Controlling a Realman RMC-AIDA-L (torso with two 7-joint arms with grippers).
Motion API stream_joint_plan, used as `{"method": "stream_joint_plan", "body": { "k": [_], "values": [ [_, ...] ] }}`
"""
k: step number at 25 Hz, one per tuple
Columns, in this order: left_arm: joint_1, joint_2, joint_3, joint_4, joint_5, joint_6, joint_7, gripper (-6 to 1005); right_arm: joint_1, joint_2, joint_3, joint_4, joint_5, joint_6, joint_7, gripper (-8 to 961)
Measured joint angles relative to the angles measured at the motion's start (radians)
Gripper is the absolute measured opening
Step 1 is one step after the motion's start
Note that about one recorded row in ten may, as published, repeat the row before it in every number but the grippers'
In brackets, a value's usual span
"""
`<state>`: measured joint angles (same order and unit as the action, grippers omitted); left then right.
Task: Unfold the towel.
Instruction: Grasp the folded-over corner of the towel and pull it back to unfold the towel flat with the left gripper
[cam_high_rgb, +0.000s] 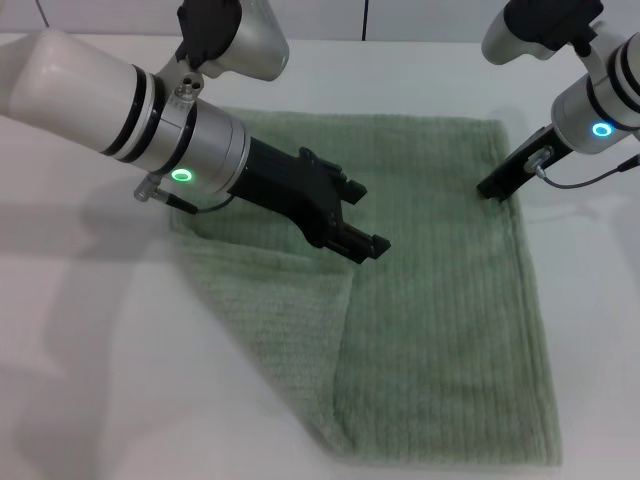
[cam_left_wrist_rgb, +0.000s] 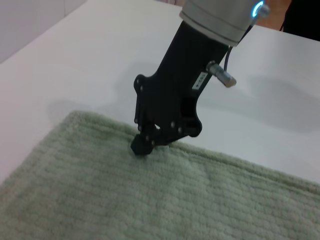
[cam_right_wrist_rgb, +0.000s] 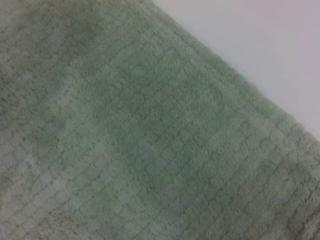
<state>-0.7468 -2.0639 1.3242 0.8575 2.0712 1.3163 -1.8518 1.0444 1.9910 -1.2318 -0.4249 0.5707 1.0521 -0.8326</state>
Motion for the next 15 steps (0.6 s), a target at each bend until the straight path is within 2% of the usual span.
{"method": "stream_joint_plan", "body": {
  "k": [8,15],
  "values": [
    [-0.028,-0.002,0.015,-0.080,0.010,-0.025,-0.004,803,0.000,0.000,0.000,0.000,0.000,-0.002,0.003,-1],
    [-0.034,-0.004,0.051,-0.105,0.014,-0.051,-0.023,802,0.000,0.002,0.000,0.000,0.000,-0.003,0.004,-1]
  ]
}}
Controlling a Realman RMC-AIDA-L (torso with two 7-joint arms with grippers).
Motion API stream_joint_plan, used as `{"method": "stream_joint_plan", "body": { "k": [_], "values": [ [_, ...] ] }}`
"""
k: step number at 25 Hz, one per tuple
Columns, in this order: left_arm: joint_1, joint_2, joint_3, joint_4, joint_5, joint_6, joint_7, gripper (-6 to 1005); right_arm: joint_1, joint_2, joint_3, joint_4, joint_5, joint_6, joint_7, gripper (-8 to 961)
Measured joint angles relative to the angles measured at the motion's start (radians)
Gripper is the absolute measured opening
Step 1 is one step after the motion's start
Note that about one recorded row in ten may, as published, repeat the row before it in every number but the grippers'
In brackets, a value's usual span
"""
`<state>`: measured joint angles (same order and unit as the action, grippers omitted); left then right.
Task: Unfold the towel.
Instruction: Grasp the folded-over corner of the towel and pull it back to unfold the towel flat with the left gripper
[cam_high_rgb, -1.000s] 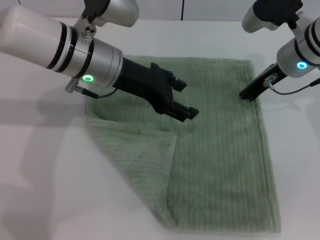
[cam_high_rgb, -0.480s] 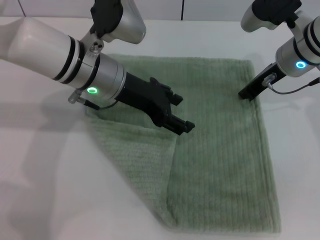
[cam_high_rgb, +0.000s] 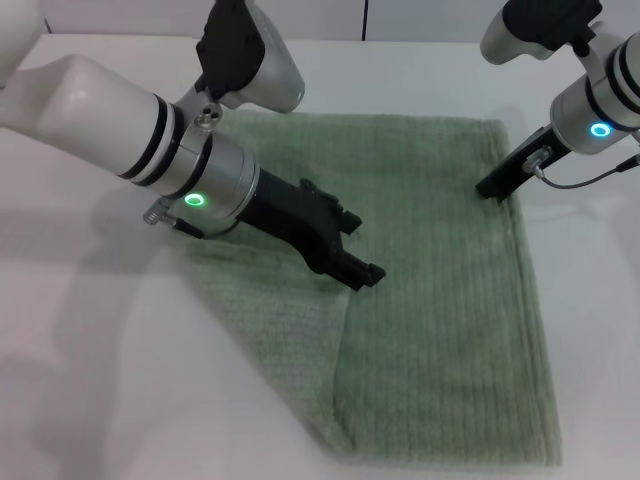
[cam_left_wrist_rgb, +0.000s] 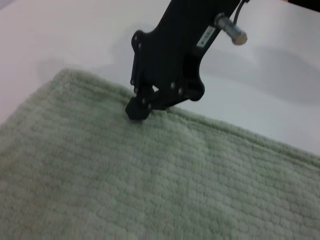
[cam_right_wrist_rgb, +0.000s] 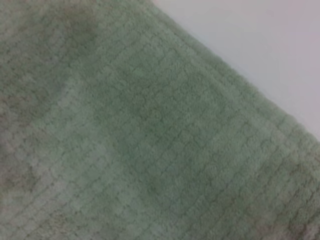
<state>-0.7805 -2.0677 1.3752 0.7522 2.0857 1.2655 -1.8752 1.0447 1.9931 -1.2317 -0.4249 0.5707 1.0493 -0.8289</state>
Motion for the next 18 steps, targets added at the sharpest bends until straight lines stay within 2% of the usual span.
{"method": "stream_joint_plan", "body": {
  "k": [18],
  "values": [
    [-0.013,-0.002,0.018,-0.038,0.010,-0.025,-0.009,793,0.000,0.003,0.000,0.001,-0.010,0.005,0.003,0]
  ]
}}
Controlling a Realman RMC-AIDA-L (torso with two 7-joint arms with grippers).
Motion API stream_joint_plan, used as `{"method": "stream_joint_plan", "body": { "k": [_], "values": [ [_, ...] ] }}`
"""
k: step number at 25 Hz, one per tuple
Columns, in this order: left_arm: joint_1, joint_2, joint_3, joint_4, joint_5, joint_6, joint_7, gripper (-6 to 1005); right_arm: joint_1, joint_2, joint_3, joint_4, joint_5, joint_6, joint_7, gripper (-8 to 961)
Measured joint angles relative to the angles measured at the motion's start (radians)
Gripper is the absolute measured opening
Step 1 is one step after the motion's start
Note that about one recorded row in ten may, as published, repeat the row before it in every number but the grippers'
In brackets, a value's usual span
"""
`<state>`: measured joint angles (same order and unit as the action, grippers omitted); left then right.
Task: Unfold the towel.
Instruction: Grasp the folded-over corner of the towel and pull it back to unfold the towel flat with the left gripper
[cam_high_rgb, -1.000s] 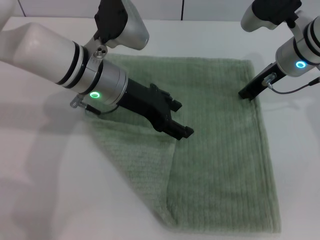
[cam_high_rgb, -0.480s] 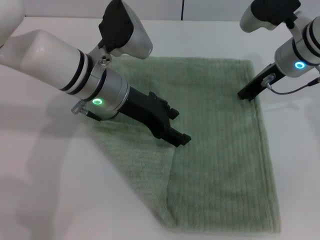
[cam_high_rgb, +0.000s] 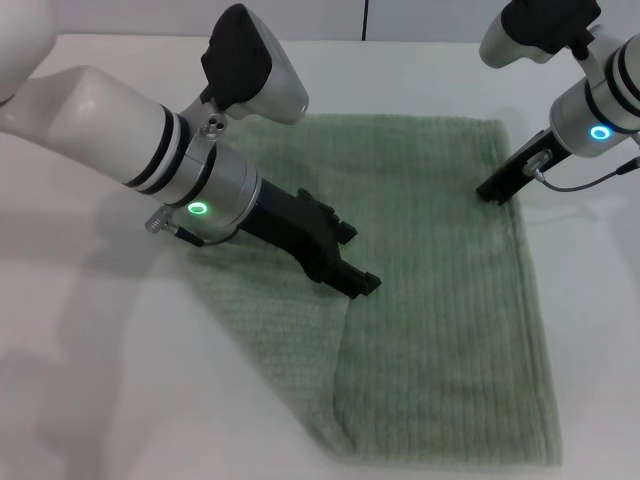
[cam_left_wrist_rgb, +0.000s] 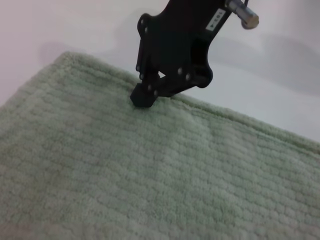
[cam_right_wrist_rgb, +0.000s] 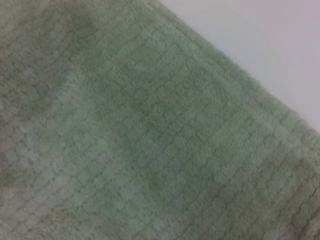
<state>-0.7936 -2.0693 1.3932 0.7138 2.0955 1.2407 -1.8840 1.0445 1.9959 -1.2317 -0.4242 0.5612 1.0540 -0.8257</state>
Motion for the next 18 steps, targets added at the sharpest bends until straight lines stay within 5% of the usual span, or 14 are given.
{"method": "stream_joint_plan", "body": {
  "k": [18],
  "values": [
    [-0.007,-0.002,0.066,-0.012,0.021,-0.043,-0.017,734,0.002,0.000,0.000,0.001,-0.003,0.001,-0.003,0]
  ]
}}
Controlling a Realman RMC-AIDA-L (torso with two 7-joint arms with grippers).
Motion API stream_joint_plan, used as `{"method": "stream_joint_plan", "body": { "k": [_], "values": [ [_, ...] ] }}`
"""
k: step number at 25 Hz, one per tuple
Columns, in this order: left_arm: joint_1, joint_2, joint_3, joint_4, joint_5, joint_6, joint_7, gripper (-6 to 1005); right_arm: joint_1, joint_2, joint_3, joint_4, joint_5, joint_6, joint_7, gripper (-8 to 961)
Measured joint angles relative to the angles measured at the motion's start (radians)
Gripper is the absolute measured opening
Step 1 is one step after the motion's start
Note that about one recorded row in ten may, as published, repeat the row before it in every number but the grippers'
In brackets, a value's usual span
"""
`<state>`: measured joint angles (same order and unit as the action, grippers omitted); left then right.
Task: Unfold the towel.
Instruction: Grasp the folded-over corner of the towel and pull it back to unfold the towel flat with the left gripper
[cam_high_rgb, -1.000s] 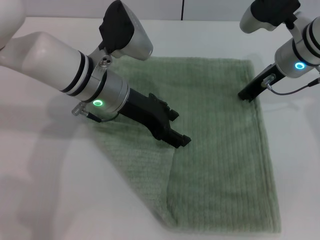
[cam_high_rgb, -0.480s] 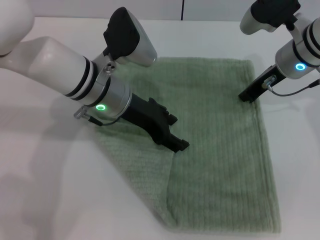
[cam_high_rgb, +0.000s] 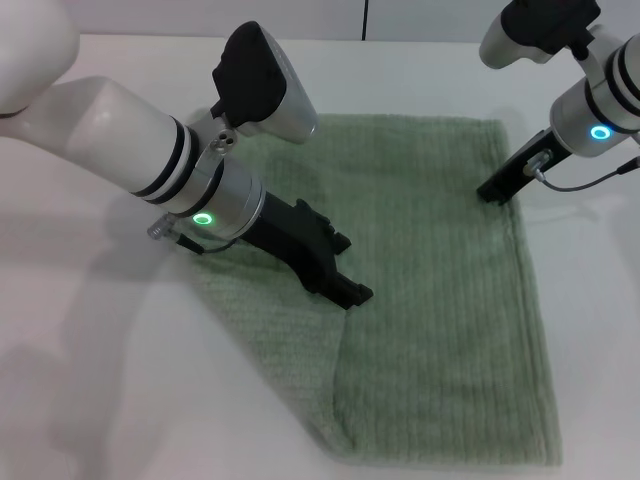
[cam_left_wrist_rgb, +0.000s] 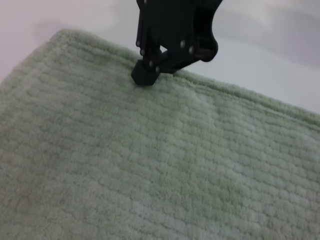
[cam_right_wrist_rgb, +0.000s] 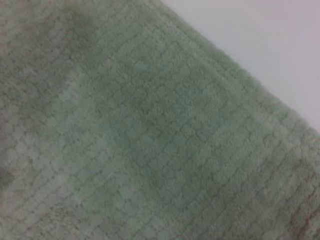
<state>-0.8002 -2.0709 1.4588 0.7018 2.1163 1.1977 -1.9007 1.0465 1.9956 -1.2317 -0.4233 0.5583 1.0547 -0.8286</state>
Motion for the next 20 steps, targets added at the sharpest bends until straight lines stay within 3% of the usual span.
{"method": "stream_joint_plan", "body": {
  "k": [10,13,18,20],
  "values": [
    [-0.010,0.001,0.021,0.008,0.016,-0.003,-0.019,701,0.001,-0.003,0.000,0.000,0.000,-0.004,-0.003,-1],
    [-0.012,0.002,0.023,0.009,0.017,-0.001,-0.020,459,0.001,-0.004,0.000,0.000,0.000,-0.004,-0.003,-1],
    [-0.016,0.003,0.023,0.009,0.019,0.012,-0.023,245,0.001,-0.004,0.000,0.000,0.000,-0.004,-0.004,-1],
    [-0.017,0.004,0.022,0.009,0.019,0.023,-0.023,213,0.001,-0.005,0.000,0.000,0.000,-0.004,-0.004,-1]
  ]
}}
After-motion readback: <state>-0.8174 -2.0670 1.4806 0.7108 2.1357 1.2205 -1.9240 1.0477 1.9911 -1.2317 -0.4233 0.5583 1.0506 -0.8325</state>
